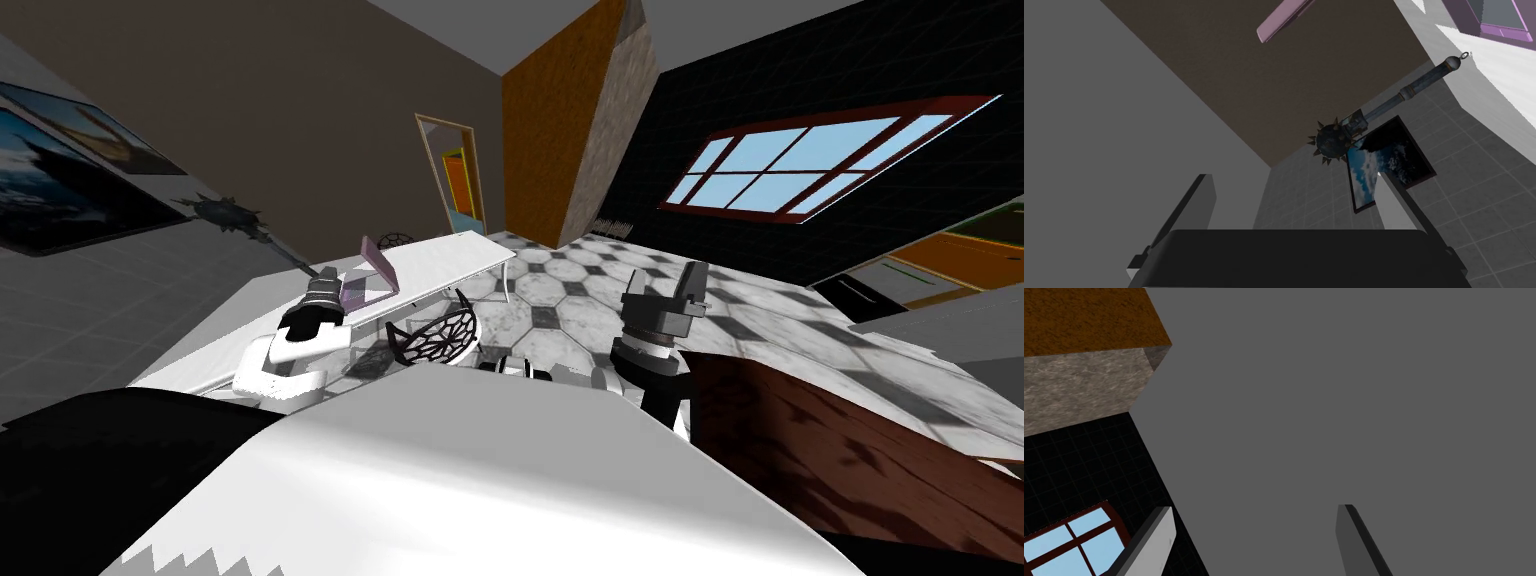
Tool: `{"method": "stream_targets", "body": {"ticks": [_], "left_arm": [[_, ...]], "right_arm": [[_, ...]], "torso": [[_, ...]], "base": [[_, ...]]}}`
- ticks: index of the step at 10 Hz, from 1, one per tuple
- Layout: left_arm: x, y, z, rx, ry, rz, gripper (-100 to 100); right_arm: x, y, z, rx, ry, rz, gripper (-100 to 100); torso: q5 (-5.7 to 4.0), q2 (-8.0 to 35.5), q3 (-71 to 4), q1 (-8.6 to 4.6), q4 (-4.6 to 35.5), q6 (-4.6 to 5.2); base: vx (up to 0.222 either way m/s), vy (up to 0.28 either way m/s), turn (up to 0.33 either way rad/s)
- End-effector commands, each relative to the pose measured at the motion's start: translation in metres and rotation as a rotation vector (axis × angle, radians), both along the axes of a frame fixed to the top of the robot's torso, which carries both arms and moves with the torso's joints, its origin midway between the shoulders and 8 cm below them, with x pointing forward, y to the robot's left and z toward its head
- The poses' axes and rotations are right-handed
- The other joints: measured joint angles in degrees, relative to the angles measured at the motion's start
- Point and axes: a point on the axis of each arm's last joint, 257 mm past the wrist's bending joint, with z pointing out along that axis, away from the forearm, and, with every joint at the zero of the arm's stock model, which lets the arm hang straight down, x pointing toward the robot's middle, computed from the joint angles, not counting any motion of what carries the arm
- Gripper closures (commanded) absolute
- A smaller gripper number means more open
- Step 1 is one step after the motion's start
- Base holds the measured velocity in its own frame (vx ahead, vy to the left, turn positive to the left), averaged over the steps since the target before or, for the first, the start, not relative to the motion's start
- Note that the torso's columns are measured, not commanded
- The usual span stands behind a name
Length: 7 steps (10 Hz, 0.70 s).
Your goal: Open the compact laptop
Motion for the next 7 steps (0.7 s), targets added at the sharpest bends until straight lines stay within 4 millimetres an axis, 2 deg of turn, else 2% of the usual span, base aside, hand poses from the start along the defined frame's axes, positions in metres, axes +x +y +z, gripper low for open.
{"method": "stream_targets", "body": {"ticks": [1, 3, 7], "left_arm": [[-0.012, 0.023, -0.009, -0.062, -0.002, 0.05, -100], [-0.02, 0.039, -0.013, -0.104, -0.007, 0.082, -100], [-0.035, 0.067, -0.018, -0.182, -0.024, 0.145, -100]], "right_arm": [[0.0, 0.0, 0.0, 0.0, 0.0, 0.0, 0], [0.0, 0.0, 0.0, 0.0, 0.0, 0.0, 0], [0.0, 0.0, 0.0, 0.0, 0.0, 0.0, 0]], "torso": [[0.02, 0.02, 0.01, 0.06, 0.01, 0.04], [0.12, -0.02, 0.0, 0.36, 0.0, -0.05], [0.04, -0.01, -0.01, 0.14, 0.0, -0.01]], "base": [[-0.023, 0.117, -0.388], [-0.026, 0.158, -0.262], [-0.039, 0.145, -0.322]]}}
